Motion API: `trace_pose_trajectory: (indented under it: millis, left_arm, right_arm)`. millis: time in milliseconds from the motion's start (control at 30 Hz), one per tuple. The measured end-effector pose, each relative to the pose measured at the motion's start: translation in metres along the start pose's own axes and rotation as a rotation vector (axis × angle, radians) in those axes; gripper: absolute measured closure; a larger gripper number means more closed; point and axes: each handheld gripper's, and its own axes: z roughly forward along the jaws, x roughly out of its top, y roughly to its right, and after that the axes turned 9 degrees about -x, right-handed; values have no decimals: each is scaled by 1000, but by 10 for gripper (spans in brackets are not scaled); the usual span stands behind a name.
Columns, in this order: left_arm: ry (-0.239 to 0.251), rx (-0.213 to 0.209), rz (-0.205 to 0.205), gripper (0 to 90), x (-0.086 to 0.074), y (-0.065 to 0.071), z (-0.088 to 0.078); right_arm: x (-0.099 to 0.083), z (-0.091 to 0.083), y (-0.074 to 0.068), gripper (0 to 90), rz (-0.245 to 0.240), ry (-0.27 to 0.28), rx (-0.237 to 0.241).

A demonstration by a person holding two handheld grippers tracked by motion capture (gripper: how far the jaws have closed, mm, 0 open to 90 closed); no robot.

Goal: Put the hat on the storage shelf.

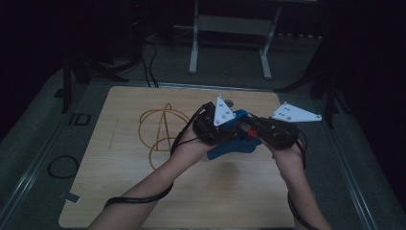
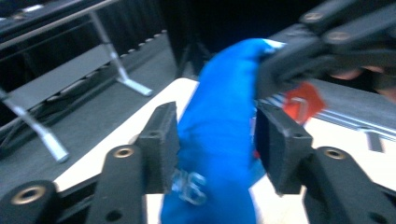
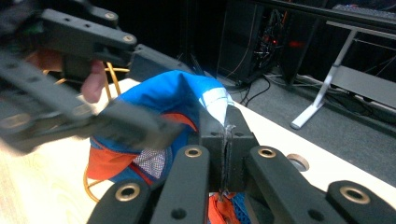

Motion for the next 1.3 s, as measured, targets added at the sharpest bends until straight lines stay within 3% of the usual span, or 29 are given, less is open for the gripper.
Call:
trace_pose_trajectory:
  millis: [100, 233, 300, 333, 600, 733, 867, 900, 1000, 1100, 1167, 1233, 1300]
  left_arm:
    - [-7, 32, -8, 640, 1, -3, 3]
    - [-38, 42, 16, 767, 0, -5, 5]
    - [-41, 59, 35, 790, -1, -4, 6]
    - [-41, 58, 33, 849, -1, -5, 6]
    - [-18, 82, 63, 886, 1, -4, 6]
    - [15, 63, 71, 886, 1, -3, 3]
    - [52, 64, 80, 886, 1, -4, -4]
    - [71, 54, 76, 886, 1, -5, -6]
    - [114, 35, 80, 886, 0, -9, -12]
    - [126, 25, 88, 886, 0, -11, -16]
    - [142, -13, 101, 885, -1, -14, -19]
    - [171, -86, 128, 885, -3, -17, -23]
    - [175, -108, 128, 885, -5, -19, -25]
  right_arm:
    - [0, -1, 0, 890, 2, 5, 2]
    - [-1, -1, -1, 890, -2, 1, 17]
    - [-1, -1, -2, 889, -4, -1, 19]
    - [-2, -1, -4, 890, -8, -3, 22]
    - [-4, -3, -10, 888, 0, -4, 32]
    - [-6, -7, -13, 883, 7, 5, 49]
    - [-9, -13, -16, 792, 16, 22, 99]
    - [-10, -16, -16, 791, 20, 31, 119]
    - [-9, -28, -14, 713, 30, 74, 117]
    - [-9, -38, -11, 649, 26, 103, 106]
    - [-9, -49, -3, 608, 22, 126, 92]
    - [-12, -53, 2, 603, 29, 134, 65]
    - [-17, -53, 6, 602, 25, 121, 52]
